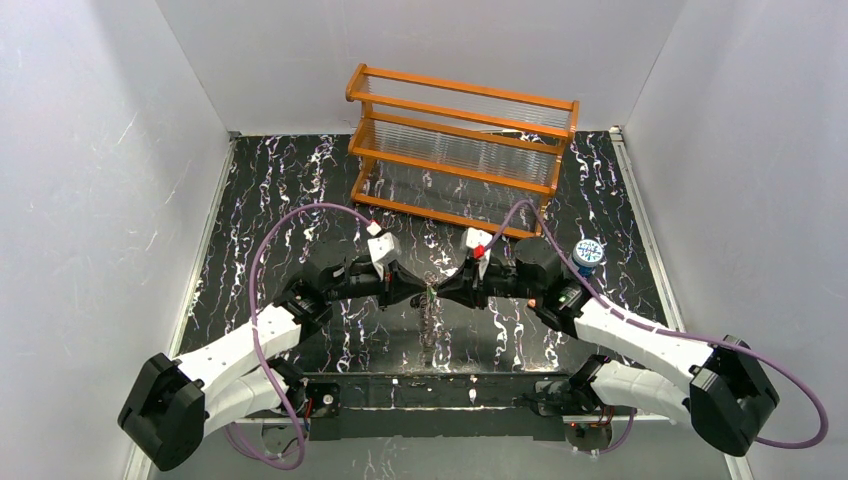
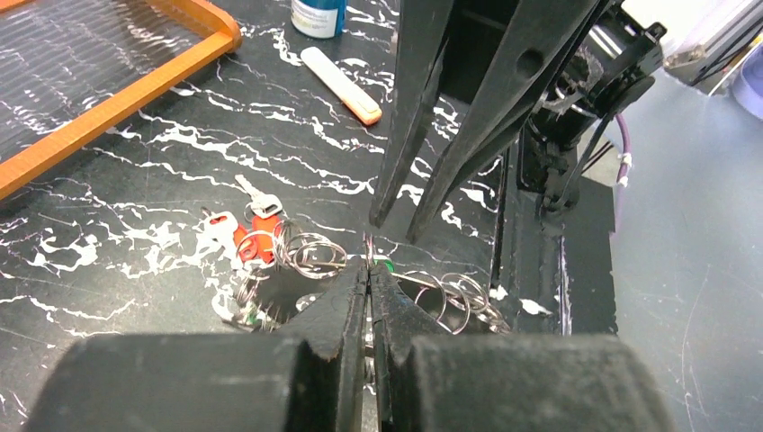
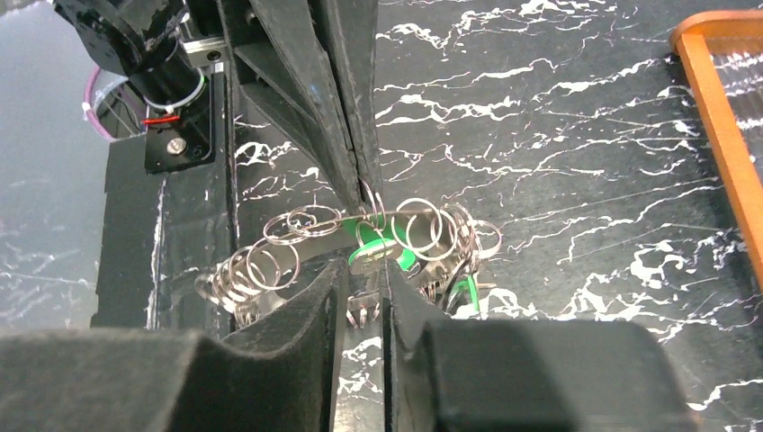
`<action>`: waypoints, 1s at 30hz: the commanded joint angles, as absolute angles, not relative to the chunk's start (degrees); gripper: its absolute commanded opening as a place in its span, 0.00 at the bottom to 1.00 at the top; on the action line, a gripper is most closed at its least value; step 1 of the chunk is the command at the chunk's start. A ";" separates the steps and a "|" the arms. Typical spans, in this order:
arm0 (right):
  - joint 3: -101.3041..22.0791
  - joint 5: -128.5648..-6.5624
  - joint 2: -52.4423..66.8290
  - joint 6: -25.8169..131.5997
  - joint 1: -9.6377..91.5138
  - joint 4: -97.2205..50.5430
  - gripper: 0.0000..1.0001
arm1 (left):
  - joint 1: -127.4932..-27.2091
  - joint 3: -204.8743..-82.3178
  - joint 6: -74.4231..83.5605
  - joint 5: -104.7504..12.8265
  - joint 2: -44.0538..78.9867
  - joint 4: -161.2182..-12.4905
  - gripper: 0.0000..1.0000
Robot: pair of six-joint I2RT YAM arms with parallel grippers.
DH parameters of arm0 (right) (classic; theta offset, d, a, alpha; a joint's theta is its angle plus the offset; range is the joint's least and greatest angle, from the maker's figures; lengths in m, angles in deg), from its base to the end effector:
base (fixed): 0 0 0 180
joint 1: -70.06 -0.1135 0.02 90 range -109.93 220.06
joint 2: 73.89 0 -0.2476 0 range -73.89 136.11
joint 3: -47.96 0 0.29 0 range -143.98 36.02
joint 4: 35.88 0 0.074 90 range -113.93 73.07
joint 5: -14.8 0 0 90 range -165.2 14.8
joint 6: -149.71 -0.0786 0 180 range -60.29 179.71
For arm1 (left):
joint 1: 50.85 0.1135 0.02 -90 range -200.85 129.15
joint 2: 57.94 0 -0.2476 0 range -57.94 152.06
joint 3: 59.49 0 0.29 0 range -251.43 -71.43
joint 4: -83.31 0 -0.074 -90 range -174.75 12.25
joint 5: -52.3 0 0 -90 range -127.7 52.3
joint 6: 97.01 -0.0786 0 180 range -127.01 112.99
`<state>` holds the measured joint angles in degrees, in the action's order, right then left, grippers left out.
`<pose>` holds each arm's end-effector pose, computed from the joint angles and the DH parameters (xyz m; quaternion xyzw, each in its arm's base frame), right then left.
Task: Remove the keys from the keyring
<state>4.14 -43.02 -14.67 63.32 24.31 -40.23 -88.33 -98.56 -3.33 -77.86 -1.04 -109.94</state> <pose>0.1869 0.2518 0.2223 -0.4698 0.6003 0.4192 0.4931 0.2029 -0.2194 0.2214 0.4234 0.5926 -0.4601 0.5077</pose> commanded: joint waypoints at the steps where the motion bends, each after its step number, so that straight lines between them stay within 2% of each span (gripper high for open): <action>1: 8.28 -45.87 -15.32 54.83 24.52 -55.38 0.24 | -88.56 -98.15 -0.14 -78.39 -2.75 -117.05 0.00; 9: 11.70 -44.47 -14.34 49.34 26.03 -64.22 0.22 | -88.64 -97.62 -0.68 -79.80 -3.13 -118.06 0.00; 30: 10.98 -30.62 -7.54 42.48 29.61 -72.36 0.23 | -88.60 -97.38 -2.21 -83.94 -3.76 -119.96 0.00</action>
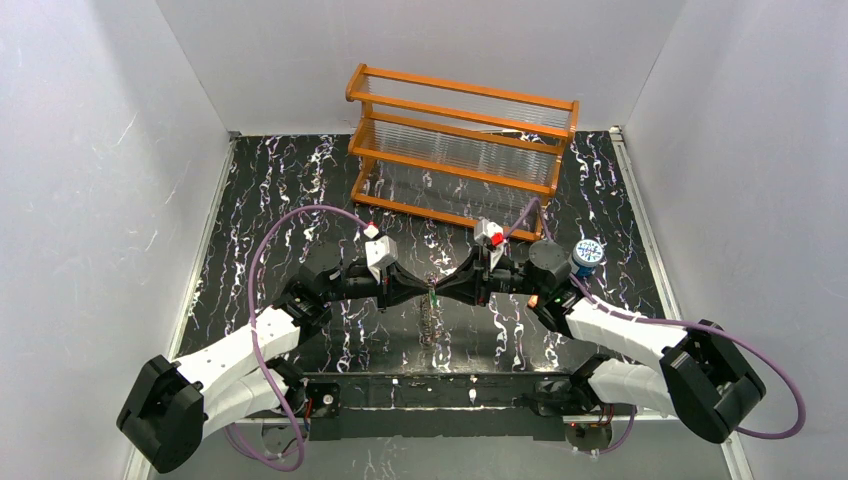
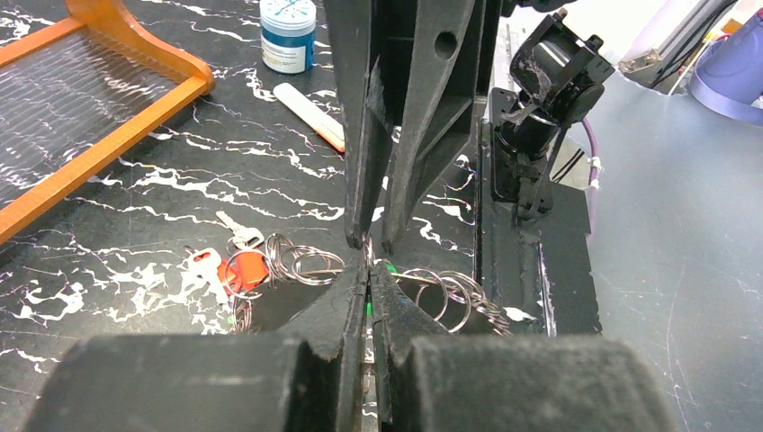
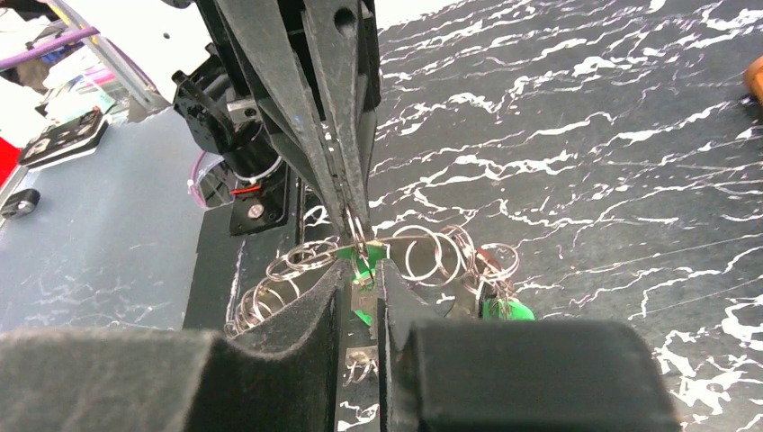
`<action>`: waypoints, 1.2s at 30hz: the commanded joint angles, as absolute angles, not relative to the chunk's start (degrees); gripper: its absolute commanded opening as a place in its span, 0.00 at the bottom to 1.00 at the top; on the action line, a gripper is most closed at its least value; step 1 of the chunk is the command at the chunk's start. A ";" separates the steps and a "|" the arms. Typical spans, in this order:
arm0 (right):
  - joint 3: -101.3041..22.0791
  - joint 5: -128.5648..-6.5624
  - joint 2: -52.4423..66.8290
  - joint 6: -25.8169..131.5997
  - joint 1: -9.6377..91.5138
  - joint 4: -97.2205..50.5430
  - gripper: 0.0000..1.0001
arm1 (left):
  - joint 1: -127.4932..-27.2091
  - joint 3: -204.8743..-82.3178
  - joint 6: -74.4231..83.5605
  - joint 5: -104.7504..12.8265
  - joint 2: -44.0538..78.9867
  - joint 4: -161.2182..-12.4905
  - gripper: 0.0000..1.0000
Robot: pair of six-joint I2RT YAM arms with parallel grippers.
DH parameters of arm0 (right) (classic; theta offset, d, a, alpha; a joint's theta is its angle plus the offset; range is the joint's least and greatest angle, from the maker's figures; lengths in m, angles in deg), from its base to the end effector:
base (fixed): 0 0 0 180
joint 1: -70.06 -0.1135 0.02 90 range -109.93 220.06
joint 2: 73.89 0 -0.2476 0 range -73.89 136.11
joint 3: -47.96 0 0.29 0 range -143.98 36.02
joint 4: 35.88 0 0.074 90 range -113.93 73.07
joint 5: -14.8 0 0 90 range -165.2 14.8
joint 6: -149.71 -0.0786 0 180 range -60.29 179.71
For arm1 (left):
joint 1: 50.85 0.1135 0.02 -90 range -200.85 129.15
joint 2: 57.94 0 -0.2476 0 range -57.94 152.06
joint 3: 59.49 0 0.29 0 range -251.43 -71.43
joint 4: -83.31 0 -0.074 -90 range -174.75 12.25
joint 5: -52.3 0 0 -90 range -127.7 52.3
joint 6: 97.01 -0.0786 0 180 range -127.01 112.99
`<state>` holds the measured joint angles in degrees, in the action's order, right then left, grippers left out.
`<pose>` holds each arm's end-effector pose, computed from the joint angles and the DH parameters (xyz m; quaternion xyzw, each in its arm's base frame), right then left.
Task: Remove the keys from the keyring
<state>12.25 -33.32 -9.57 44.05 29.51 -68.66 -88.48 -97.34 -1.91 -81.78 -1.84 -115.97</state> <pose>0.1934 0.2346 0.2074 -0.3926 0.5646 0.5369 0.4887 0.1945 -0.2190 0.2305 0.4389 0.5485 -0.4858 0.5201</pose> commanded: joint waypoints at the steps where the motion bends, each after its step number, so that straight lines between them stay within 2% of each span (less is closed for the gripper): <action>1: 10.71 -30.58 -6.63 42.37 29.65 -72.22 0.23 | -88.64 -97.29 -1.99 -84.27 -3.88 -120.52 0.00; 9: 9.61 -29.38 -2.02 42.19 29.72 -72.35 0.14 | -88.62 -96.35 -1.26 -85.42 -5.20 -123.20 0.00; 12: 9.92 -28.04 -2.67 42.54 29.60 -73.18 0.03 | -88.64 -96.30 -1.21 -85.46 -5.08 -123.33 0.00; 15: 9.91 -26.99 -3.84 43.93 29.65 -72.63 0.01 | -88.64 -96.30 -1.21 -85.59 -4.96 -123.33 0.00; 17: 9.46 -27.20 -4.64 45.68 29.71 -70.19 0.10 | -88.64 -96.21 -1.29 -85.52 -4.94 -123.33 0.00; 24: 10.91 -29.25 -11.88 51.60 29.88 -65.66 0.18 | -88.64 -96.28 -1.47 -85.85 -4.95 -123.33 0.00; 36: 9.40 -23.34 -8.59 53.02 29.89 -71.32 0.24 | -88.64 -96.31 -0.20 -87.74 -4.95 -125.28 0.00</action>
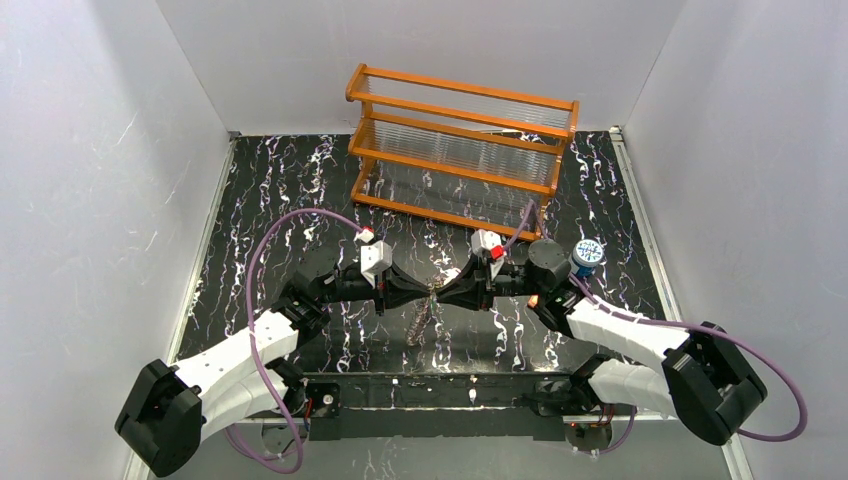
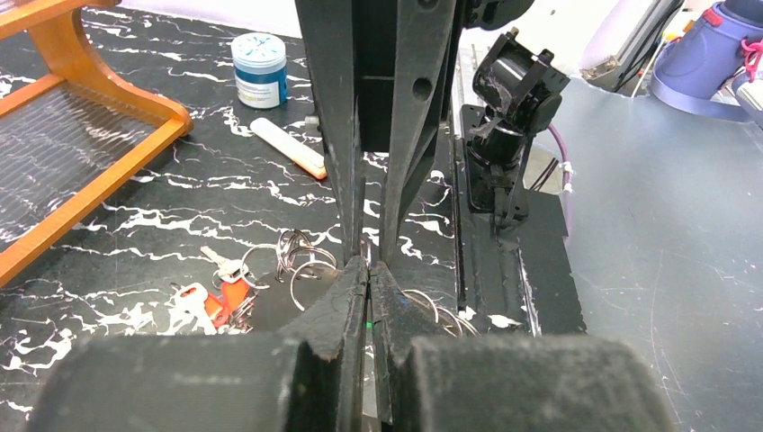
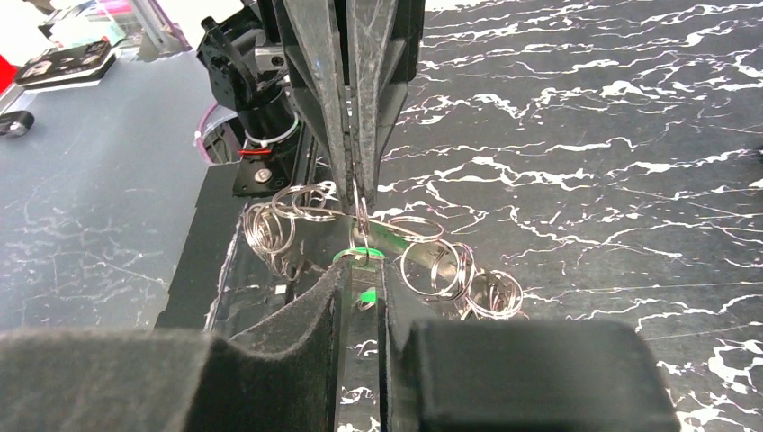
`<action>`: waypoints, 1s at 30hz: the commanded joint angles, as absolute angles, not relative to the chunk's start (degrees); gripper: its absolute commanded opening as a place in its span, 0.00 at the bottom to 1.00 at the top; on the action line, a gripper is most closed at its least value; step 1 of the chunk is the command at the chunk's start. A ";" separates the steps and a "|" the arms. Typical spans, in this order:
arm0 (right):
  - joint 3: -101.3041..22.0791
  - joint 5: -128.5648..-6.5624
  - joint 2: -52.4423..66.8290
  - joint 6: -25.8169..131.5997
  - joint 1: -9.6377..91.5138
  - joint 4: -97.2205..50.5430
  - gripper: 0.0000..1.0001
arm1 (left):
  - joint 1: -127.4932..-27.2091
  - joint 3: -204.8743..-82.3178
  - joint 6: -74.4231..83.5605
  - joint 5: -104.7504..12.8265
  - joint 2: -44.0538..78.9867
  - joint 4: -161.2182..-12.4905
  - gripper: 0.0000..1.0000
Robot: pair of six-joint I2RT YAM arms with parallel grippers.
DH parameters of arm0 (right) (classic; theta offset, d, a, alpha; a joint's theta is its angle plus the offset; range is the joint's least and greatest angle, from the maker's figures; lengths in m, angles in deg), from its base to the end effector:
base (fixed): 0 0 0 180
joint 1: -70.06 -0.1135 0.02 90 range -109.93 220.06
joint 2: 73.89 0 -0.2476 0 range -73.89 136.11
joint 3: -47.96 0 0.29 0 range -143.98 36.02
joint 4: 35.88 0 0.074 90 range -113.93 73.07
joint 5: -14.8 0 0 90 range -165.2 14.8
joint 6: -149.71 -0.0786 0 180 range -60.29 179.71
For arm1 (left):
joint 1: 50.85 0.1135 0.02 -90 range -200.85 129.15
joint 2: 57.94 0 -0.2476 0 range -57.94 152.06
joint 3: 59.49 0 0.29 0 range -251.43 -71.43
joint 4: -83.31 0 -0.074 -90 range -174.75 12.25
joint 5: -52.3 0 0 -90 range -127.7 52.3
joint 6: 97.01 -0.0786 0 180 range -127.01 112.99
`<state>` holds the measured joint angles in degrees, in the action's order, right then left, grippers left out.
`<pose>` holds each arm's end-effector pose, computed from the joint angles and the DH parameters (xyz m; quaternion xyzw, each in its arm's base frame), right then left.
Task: Remove the keys from the keyring
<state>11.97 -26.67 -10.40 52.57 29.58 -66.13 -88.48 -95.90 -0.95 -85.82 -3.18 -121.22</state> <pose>0.1843 0.2348 0.2072 -0.4654 0.5172 0.5258 0.4893 0.1845 -0.2162 0.2380 0.4579 0.5044 -0.5056 0.5294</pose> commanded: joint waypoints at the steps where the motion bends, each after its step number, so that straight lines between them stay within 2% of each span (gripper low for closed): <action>1: 9.46 -22.96 -8.07 52.27 29.88 -72.56 0.24 | -88.64 -96.25 0.03 -87.80 -4.90 -125.53 0.00; 23: 8.89 -20.87 -4.65 46.81 29.83 -82.20 0.24 | -89.27 -96.21 1.25 -88.57 -3.32 -126.85 0.00; 27: 8.86 -20.80 -4.46 46.93 29.90 -82.14 0.14 | -89.41 -96.24 1.43 -88.60 -3.18 -126.85 0.00; 30: 8.45 -20.32 -4.58 47.76 29.82 -80.29 0.01 | -89.38 -96.30 1.43 -88.68 -3.26 -126.89 0.00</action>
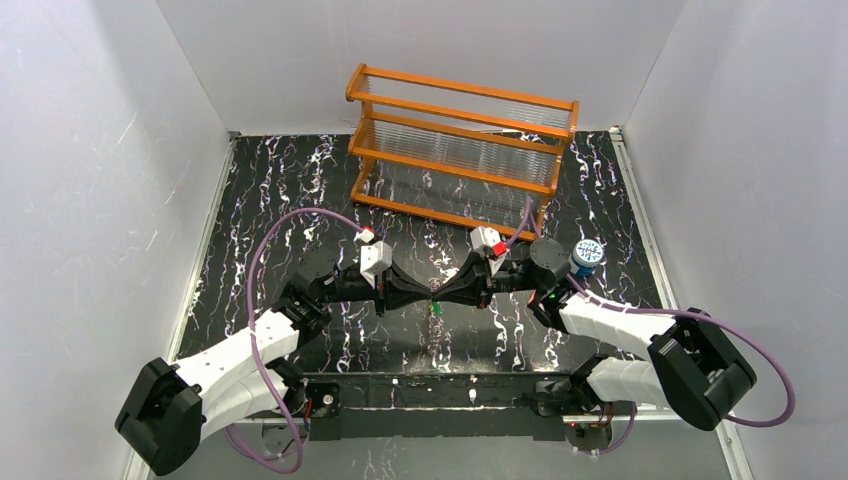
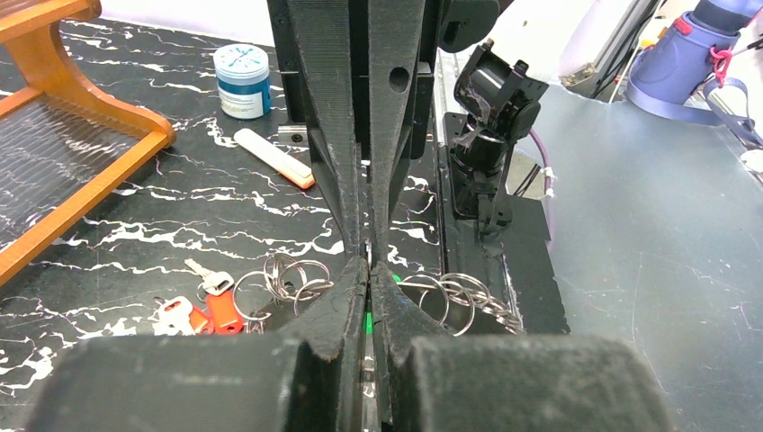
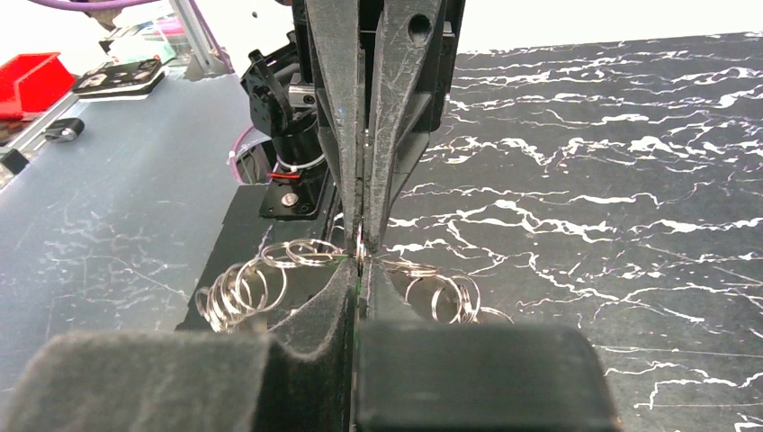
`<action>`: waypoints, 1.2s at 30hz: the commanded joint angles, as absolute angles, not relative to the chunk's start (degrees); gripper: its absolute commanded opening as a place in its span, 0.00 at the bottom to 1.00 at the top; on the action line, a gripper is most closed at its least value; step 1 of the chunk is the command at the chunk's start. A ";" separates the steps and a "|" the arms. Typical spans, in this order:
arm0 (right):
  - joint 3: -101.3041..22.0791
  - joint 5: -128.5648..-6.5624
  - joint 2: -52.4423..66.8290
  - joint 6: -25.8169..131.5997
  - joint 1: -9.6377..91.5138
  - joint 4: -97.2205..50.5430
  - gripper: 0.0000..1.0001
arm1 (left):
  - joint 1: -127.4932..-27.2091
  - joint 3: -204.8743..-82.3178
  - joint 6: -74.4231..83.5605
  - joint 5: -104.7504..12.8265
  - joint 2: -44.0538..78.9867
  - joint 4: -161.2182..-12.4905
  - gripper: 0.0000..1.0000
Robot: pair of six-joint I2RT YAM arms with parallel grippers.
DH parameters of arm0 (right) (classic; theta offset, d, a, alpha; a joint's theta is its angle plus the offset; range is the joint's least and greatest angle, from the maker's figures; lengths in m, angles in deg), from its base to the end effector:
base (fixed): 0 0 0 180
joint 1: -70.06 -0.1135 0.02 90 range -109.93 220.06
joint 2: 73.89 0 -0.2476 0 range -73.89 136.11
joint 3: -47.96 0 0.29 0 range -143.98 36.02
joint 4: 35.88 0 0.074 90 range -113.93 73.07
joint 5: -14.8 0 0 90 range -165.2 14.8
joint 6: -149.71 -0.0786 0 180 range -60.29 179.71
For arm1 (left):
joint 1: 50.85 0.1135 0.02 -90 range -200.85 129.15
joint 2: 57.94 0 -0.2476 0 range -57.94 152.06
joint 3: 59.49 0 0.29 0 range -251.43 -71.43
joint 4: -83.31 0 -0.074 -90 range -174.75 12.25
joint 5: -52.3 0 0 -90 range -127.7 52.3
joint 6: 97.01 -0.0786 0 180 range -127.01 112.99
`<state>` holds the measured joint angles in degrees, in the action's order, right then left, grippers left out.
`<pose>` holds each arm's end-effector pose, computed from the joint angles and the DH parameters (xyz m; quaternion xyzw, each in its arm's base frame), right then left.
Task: Remove the keys from the keyring
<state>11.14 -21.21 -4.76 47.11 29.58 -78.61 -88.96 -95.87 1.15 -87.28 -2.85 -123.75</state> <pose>0.1832 0.2399 0.2116 -0.4759 0.4694 0.5658 0.4827 0.1807 -0.2178 0.2417 0.4599 0.4914 -0.5220 0.5240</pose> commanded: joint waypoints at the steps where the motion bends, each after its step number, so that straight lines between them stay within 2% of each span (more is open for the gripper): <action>1: 8.12 -20.38 -4.76 48.40 29.89 -78.91 0.01 | -89.43 -96.23 1.31 -88.48 -3.39 -126.95 0.00; 4: 5.41 -20.55 -5.86 51.94 29.87 -69.50 0.01 | -89.39 -96.04 0.38 -87.30 -4.19 -126.40 0.00; 10: -7.03 -24.91 -8.74 63.33 29.89 -33.73 0.01 | -89.32 -103.09 -16.11 -81.67 -6.45 -100.45 0.20; 12: -12.26 -27.00 -8.14 65.13 29.87 -20.90 0.01 | -89.26 -104.61 -18.83 -78.73 -7.07 -96.00 0.26; 18: -31.11 -31.18 1.88 69.60 29.52 9.54 0.01 | -89.24 -103.65 -19.20 -74.61 -10.58 -96.52 0.40; 24: -37.66 -36.58 5.65 67.26 29.32 13.04 0.01 | -89.33 -103.84 -10.68 -72.12 -10.10 -99.49 0.48; 29: -41.65 -39.91 8.74 65.51 29.22 15.07 0.01 | -89.96 -103.84 0.86 -65.42 -10.78 -99.75 0.55; 36: -44.01 -41.75 11.98 64.44 28.27 18.39 0.01 | -96.55 -103.89 7.13 -57.70 -7.13 -100.64 0.62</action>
